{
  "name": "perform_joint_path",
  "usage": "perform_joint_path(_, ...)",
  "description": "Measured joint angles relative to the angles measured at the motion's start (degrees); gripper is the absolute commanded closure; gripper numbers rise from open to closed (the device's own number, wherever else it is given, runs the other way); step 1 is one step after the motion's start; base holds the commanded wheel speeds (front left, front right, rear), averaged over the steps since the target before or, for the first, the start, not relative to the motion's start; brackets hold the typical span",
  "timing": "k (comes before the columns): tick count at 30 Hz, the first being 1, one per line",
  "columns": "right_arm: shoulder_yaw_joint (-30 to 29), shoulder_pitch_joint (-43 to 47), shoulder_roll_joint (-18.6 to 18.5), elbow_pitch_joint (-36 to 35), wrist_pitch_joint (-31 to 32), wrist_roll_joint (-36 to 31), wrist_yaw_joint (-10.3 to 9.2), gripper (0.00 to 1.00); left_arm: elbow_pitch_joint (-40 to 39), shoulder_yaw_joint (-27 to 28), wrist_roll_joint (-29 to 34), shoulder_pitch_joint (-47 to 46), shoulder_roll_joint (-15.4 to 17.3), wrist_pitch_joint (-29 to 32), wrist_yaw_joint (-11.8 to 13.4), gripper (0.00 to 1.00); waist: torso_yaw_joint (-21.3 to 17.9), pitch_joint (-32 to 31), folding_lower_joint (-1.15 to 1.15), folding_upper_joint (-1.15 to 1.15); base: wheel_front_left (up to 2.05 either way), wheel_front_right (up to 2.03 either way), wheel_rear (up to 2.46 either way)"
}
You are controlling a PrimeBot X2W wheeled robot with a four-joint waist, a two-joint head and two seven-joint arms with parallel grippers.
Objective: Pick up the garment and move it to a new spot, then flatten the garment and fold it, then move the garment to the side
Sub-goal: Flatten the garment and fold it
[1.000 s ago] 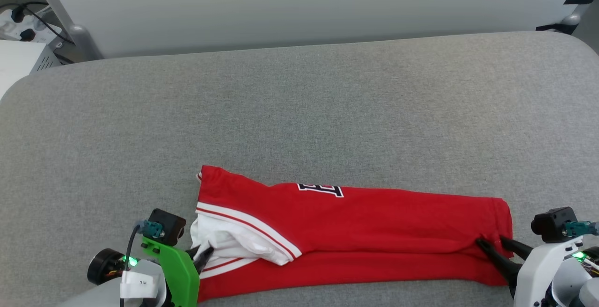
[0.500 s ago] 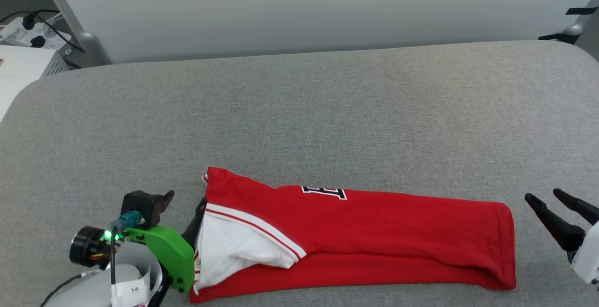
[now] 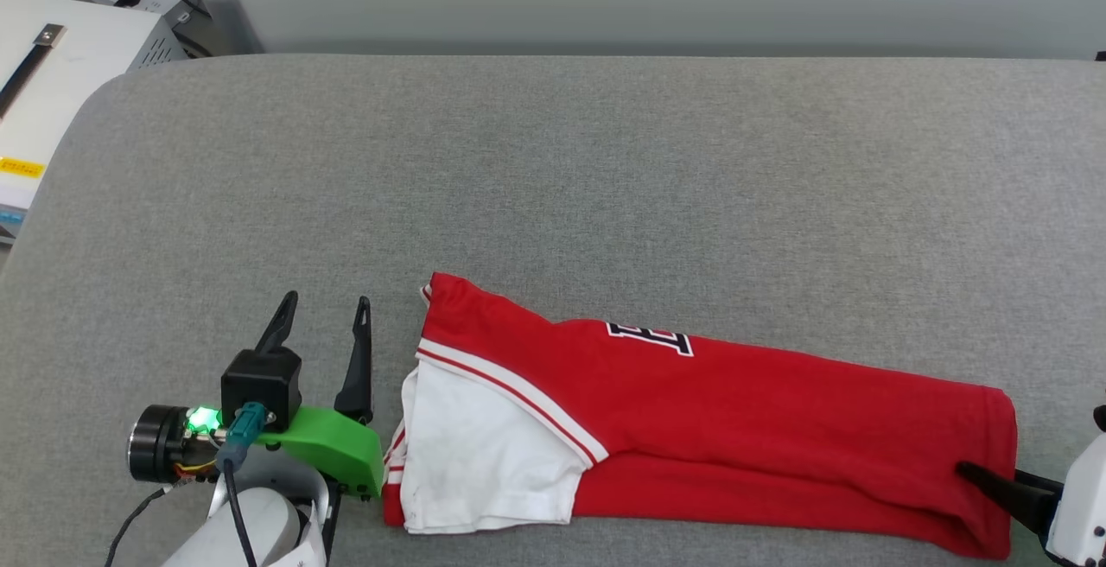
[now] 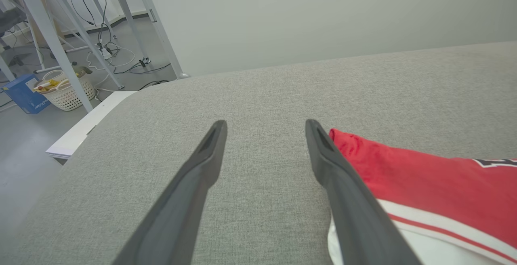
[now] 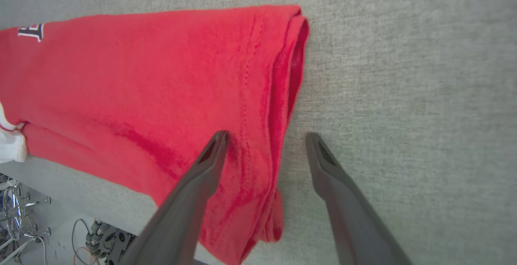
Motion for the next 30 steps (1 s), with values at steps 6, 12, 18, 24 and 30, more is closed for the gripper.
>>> perform_joint_path(6, 1.0, -2.2, 1.3, 1.9, 0.2, -1.1, 0.00, 0.00, 0.7, 5.7, 5.7, 2.1, -4.5, 0.0, -3.2, 0.00, 1.6, 1.1, 0.00, 0.00, 0.00, 0.00, 0.00)
perform_joint_path(12, 3.3, -4.3, 2.1, 2.1, -1.1, -1.5, -0.01, 0.00, 0.0, 14.7, 13.4, 5.9, -10.4, 0.0, -5.9, 0.00, 2.8, 1.9, 0.00, 0.00, 0.00, 0.00, 0.00)
perform_joint_path(18, 5.2, -5.0, 1.7, 0.8, -2.0, -1.5, -0.08, 1.00, -1.2, 20.6, 18.0, 8.6, -13.9, 0.0, -8.1, 0.00, 2.8, 1.9, 0.00, 0.00, 0.00, 0.00, 0.00)
perform_joint_path(24, 6.0, -5.2, 1.4, 0.8, -3.5, -1.3, 0.00, 1.00, -1.5, 24.0, 21.6, 10.9, -17.3, 0.0, -10.8, 0.00, 2.6, 1.4, 0.00, 0.00, 0.00, 0.00, 0.00)
perform_joint_path(30, 4.0, -5.0, -0.9, 2.2, -5.0, -0.4, 0.01, 1.00, -1.7, 26.0, 24.7, 12.0, -19.6, 0.0, -13.0, 0.00, 2.6, 0.5, 0.00, 0.00, 0.00, 0.00, 0.00)
